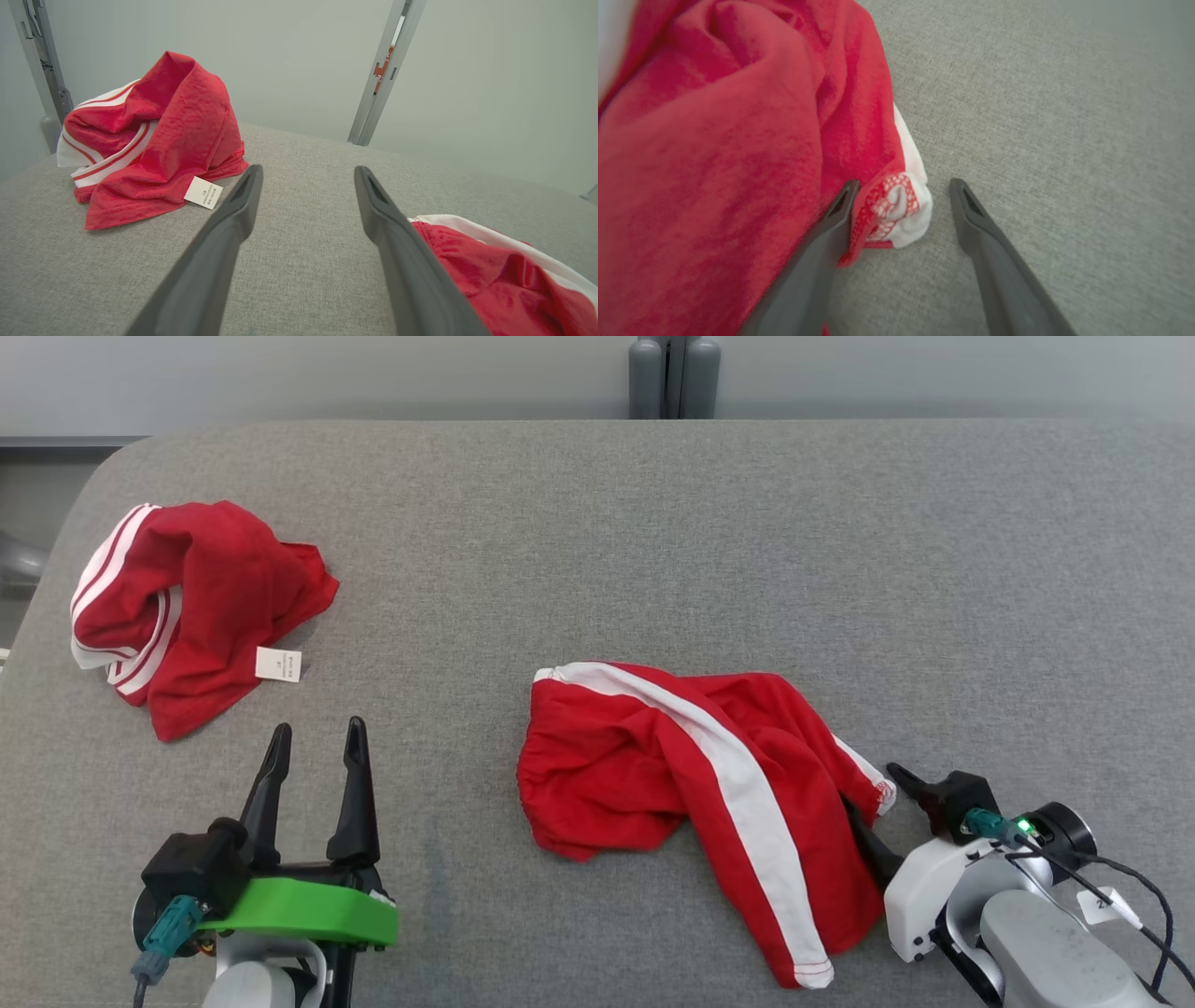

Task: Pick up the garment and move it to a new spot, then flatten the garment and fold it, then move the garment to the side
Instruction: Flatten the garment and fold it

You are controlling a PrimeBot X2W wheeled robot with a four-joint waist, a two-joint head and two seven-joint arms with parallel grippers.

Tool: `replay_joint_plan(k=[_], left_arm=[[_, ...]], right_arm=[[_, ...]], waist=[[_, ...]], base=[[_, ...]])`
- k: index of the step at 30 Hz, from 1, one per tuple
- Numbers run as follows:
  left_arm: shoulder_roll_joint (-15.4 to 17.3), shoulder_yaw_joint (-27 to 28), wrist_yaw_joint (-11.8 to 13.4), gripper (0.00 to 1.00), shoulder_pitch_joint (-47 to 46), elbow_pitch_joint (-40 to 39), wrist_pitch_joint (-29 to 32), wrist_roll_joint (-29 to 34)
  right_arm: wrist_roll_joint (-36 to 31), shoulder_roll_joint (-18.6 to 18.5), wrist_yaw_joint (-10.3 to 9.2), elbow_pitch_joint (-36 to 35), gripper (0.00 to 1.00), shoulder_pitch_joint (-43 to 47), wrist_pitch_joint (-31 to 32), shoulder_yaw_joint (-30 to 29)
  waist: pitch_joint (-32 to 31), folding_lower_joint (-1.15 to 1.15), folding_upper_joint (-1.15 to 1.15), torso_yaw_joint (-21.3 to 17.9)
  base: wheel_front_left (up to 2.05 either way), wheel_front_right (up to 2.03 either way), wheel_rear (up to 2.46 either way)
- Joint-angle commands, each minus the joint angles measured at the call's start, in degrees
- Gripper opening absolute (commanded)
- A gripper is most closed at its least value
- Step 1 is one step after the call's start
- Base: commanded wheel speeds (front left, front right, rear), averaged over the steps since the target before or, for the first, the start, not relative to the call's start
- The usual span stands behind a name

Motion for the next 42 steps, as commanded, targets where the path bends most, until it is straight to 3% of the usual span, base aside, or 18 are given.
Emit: replay_joint_plan(k=[1, 6, 15, 16, 17, 18, 26, 34, 42], left_arm=[[0.2, 0.0, -0.1, 1.00, -0.8, 0.1, 0.0, -0.6], [0.2, 0.1, -0.1, 1.00, -1.2, 0.2, 0.0, -0.7], [0.2, -0.8, -0.1, 1.00, -1.5, 0.4, 0.0, -1.0], [0.2, -0.9, -0.1, 1.00, -1.4, 0.3, 0.0, -1.0], [0.2, -1.0, -0.1, 1.00, -1.3, 0.3, 0.0, -1.1], [0.2, -1.0, -0.1, 1.00, -1.2, 0.3, 0.0, -1.3], [0.2, -0.1, -0.1, 1.00, 0.2, 0.7, 0.0, -0.5], [0.2, 1.1, -0.1, 1.00, 1.8, 0.4, 0.0, 0.5], [0.2, 1.6, -0.1, 1.00, 2.9, 0.5, 0.0, 1.4]], right_arm=[[0.8, -0.1, -0.08, 1.4, 0.00, -1.1, 0.3, 1.1], [2.9, -2.2, -0.11, 3.1, 0.00, -6.5, 0.0, 1.3], [0.1, -5.2, -0.09, 6.2, 0.00, -17.2, -0.2, -5.1], [-0.2, -4.8, -0.09, 7.4, 0.39, -17.7, -0.2, -5.2], [-0.3, -4.4, -0.09, 7.9, 0.93, -18.2, -0.2, -5.1], [-0.2, -4.0, -0.09, 7.8, 1.00, -19.1, -0.2, -5.3], [-1.0, -2.0, -0.09, -0.8, 1.00, -14.5, -0.2, -11.7], [-2.7, 0.4, -0.09, -19.1, 1.00, -2.6, -0.2, -18.6], [-4.0, 5.8, -0.09, -34.1, 1.00, 11.0, -0.2, -24.9]], waist=[[0.3, 0.00, 0.00, 0.4], [0.5, 0.00, 0.00, 0.4], [0.6, 0.00, 0.00, 1.3], [0.6, 0.00, 0.00, 1.4], [0.6, 0.00, 0.00, 1.5], [0.6, 0.00, 0.00, 1.5], [-1.9, 0.00, 0.00, -0.2], [-3.8, 0.00, 0.00, -2.6], [-4.8, 0.00, 0.00, -3.8]], base=[[0.00, 0.00, 0.00], [0.00, 0.00, 0.00], [0.00, 0.00, 0.00], [0.00, 0.00, 0.00], [0.00, 0.00, 0.00], [0.00, 0.00, 0.00], [0.00, 0.00, 0.00], [0.00, 0.00, 0.00], [0.00, 0.00, 0.00]])
